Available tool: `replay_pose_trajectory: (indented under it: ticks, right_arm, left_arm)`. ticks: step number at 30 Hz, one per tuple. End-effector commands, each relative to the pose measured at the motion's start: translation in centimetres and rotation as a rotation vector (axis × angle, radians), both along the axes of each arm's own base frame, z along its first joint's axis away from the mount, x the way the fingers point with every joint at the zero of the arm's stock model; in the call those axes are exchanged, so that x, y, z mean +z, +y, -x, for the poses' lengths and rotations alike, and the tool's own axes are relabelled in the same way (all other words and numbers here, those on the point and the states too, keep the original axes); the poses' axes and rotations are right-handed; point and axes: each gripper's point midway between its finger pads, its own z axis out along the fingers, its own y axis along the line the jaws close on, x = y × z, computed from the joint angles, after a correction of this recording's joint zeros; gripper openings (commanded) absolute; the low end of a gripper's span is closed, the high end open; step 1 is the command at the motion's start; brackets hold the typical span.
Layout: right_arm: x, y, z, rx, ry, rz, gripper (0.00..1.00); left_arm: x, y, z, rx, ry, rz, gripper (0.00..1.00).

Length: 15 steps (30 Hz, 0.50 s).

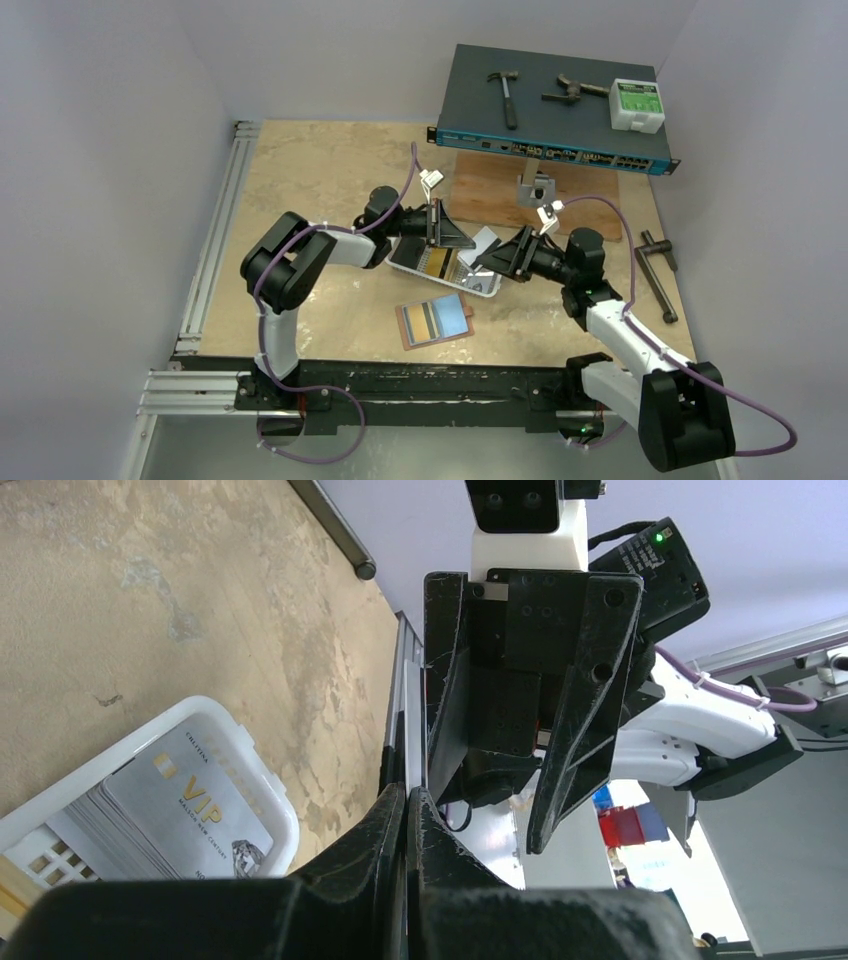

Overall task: Put the credit cards into the card holder
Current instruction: Place the credit card in the storage box.

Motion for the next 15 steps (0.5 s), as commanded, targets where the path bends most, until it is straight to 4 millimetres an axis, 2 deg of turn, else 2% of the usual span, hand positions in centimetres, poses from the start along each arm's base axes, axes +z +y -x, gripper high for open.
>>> replay_pose_trajectory:
  ticks: [1,5,15]
  right_arm:
    - [3.5,0.1,-1.5,-0.044,-0.123,-0.085,0.52]
    - [4.3,0.2,-1.5,-0.043,-0.139,-0.112,0.51]
    - [4.8,-0.3,-2.3,-0.110,-0.154,-0.136,0.44]
  left_arm:
    - [1.5,-0.1,0.0,-0.023,-0.055,0.050,0.00]
    - [1.6,-0.2,0.0,-0.026,-0.058,0.051,0.00]
    - [1.7,-0.6,0.7,-0.043,-0.048,0.061,0.00]
